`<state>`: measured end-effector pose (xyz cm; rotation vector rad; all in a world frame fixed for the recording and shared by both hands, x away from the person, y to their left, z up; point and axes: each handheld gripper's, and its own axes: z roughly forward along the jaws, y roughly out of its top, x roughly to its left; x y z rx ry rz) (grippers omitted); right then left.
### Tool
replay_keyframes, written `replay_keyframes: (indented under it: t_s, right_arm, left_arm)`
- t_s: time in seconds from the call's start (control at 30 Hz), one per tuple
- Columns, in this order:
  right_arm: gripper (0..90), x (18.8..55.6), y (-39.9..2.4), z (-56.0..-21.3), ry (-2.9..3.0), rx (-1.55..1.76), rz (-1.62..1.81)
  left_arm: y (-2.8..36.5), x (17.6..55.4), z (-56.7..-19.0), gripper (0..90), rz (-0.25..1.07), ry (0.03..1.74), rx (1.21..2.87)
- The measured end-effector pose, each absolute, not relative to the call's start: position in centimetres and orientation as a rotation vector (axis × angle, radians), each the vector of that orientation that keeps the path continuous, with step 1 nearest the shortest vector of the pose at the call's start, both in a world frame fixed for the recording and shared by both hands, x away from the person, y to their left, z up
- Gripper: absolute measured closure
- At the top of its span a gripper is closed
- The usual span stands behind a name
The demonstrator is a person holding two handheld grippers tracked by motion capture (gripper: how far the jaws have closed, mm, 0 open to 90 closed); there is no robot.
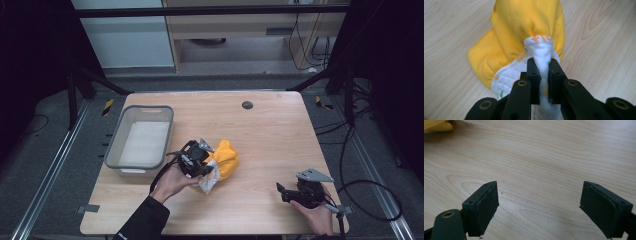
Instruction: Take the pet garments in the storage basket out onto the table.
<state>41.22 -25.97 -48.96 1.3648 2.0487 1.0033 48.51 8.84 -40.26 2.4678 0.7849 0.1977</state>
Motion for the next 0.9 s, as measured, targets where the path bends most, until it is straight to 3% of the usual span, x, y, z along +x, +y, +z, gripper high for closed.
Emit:
replay_keyframes:
  t_s: [0.53, 0.9]
  right_arm:
    - [14.8, 41.3, -26.0, -49.0, 2.050, 1.357, 1.000]
    - [14.5, 41.3, -25.9, -49.0, 2.051, 1.356, 0.995]
  left_arm:
    - [8.1, 48.4, -42.2, 77.4, 0.169, 0.771, 2.496]
    - [8.5, 48.1, -42.5, 63.9, 0.168, 0.790, 2.462]
